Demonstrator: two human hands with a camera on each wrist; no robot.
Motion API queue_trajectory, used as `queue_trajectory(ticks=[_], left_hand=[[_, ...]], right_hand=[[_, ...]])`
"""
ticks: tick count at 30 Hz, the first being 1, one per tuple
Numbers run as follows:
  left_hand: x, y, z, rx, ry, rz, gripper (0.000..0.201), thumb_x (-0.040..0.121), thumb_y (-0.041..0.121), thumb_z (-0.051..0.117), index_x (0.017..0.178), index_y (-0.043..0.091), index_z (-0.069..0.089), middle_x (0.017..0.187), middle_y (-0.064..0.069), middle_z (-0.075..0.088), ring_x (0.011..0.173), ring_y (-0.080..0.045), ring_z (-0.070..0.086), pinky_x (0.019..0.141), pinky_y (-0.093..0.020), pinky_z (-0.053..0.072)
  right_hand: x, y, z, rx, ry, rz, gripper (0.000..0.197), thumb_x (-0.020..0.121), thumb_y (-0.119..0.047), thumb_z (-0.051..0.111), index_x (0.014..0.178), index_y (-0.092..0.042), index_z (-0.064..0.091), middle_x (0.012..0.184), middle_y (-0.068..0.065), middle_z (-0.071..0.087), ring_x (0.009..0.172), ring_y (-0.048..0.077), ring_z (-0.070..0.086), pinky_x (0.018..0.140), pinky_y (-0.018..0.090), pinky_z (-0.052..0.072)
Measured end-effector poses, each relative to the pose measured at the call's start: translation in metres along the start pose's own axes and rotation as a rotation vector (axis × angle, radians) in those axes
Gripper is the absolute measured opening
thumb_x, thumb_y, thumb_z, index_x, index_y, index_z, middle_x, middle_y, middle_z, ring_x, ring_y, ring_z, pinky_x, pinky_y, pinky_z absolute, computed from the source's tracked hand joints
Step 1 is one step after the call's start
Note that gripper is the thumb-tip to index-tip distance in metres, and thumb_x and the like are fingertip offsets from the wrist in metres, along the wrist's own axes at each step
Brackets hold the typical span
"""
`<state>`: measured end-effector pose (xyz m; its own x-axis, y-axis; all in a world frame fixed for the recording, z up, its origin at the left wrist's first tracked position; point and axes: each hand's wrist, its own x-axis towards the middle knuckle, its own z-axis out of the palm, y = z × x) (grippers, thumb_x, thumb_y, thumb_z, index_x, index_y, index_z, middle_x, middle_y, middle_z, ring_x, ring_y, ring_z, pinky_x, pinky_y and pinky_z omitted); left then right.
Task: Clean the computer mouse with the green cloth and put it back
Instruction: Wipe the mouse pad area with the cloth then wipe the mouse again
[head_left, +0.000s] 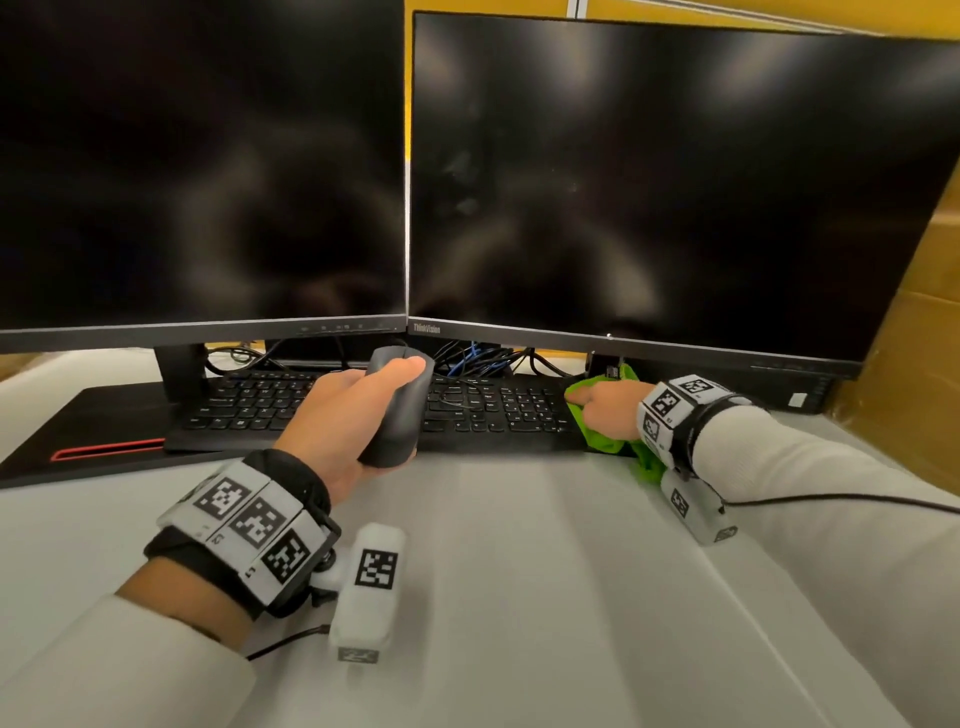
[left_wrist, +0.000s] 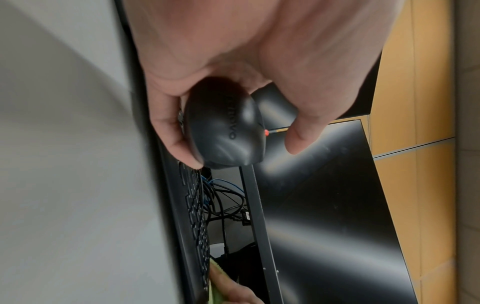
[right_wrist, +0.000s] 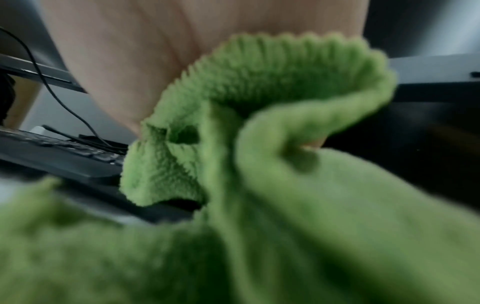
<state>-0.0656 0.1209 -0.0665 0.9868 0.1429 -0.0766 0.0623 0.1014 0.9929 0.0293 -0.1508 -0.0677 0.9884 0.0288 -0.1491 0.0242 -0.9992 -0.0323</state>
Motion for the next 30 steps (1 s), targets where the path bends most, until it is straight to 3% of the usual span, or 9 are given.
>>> queue_trajectory(ticks=[6,8,10,12,14,17,23,26,30], left_hand=[[0.005,-0.001,-0.003,0.016,0.005,0.011,0.031,0.096,0.036,0.071,0.112,0.010,0.069,0.105,-0.014,0.076,0.088,-0.027,0.072,0.078,-0.039,0.063],[0.004,-0.003,-0.002,0.045,-0.006,0.018,0.031,0.097,0.037,0.070,0.111,0.010,0.069,0.104,-0.015,0.075,0.087,-0.027,0.070,0.077,-0.038,0.062],[0.004,-0.004,-0.003,0.070,-0.020,0.024,0.034,0.095,0.039,0.071,0.113,0.010,0.070,0.108,-0.016,0.076,0.096,-0.031,0.072,0.088,-0.046,0.062],[0.003,-0.004,-0.004,0.074,-0.026,0.029,0.038,0.094,0.041,0.072,0.114,0.009,0.071,0.113,-0.019,0.076,0.107,-0.037,0.073,0.098,-0.055,0.059],[0.002,-0.003,-0.004,0.060,-0.035,0.039,0.034,0.094,0.038,0.073,0.109,0.007,0.072,0.115,-0.023,0.076,0.111,-0.041,0.072,0.100,-0.057,0.057],[-0.001,-0.002,-0.002,0.034,-0.049,0.041,0.025,0.095,0.035,0.073,0.098,0.010,0.071,0.119,-0.026,0.074,0.109,-0.040,0.074,0.102,-0.059,0.055],[-0.002,-0.006,0.001,0.053,-0.090,0.014,0.030,0.094,0.037,0.073,0.108,0.010,0.071,0.119,-0.023,0.075,0.113,-0.039,0.072,0.098,-0.055,0.058],[0.003,-0.010,0.002,0.075,-0.112,-0.003,0.029,0.091,0.034,0.077,0.101,0.008,0.071,0.111,-0.023,0.076,0.100,-0.036,0.073,0.098,-0.057,0.058],[0.008,-0.012,0.001,0.090,-0.114,-0.035,0.025,0.089,0.032,0.079,0.097,0.009,0.070,0.099,-0.019,0.072,0.090,-0.033,0.070,0.094,-0.055,0.059]], right_hand=[[0.010,-0.009,-0.003,-0.045,-0.058,-0.005,0.054,0.108,-0.017,0.032,0.162,-0.012,0.024,0.168,0.014,0.027,0.155,0.034,0.025,0.123,0.039,0.020],[0.002,-0.010,-0.005,-0.059,-0.058,-0.016,0.054,0.109,-0.016,0.030,0.162,-0.014,0.023,0.168,0.013,0.028,0.153,0.031,0.030,0.123,0.039,0.019],[-0.009,-0.009,-0.007,-0.039,-0.044,-0.028,0.054,0.110,-0.014,0.028,0.164,-0.015,0.020,0.165,0.009,0.033,0.132,0.020,0.045,0.120,0.034,0.026],[-0.017,-0.002,-0.008,0.046,-0.013,-0.067,0.053,0.110,-0.013,0.031,0.162,-0.024,0.028,0.148,0.002,0.048,0.096,0.008,0.046,0.094,0.013,0.045],[-0.022,0.014,-0.008,0.102,0.017,-0.119,0.056,0.104,-0.003,0.038,0.148,-0.036,0.051,0.120,-0.004,0.060,0.071,0.006,0.047,0.055,0.007,0.044],[-0.031,0.040,-0.004,0.136,0.072,-0.150,0.063,0.096,0.009,0.044,0.120,-0.041,0.074,0.095,-0.005,0.072,0.062,0.009,0.050,0.045,0.010,0.040],[-0.037,0.067,-0.010,0.184,0.319,0.048,0.032,0.093,-0.014,0.061,0.103,-0.038,0.080,0.107,0.002,0.076,0.084,0.019,0.068,0.074,0.027,0.055],[-0.034,0.059,-0.004,0.162,0.154,-0.005,0.042,0.097,-0.008,0.054,0.122,-0.035,0.075,0.116,-0.001,0.070,0.095,0.020,0.065,0.083,0.029,0.055],[-0.023,0.036,0.005,0.167,0.028,-0.231,0.059,0.091,0.008,0.047,0.130,-0.028,0.072,0.142,-0.001,0.062,0.131,0.021,0.057,0.118,0.036,0.040]])
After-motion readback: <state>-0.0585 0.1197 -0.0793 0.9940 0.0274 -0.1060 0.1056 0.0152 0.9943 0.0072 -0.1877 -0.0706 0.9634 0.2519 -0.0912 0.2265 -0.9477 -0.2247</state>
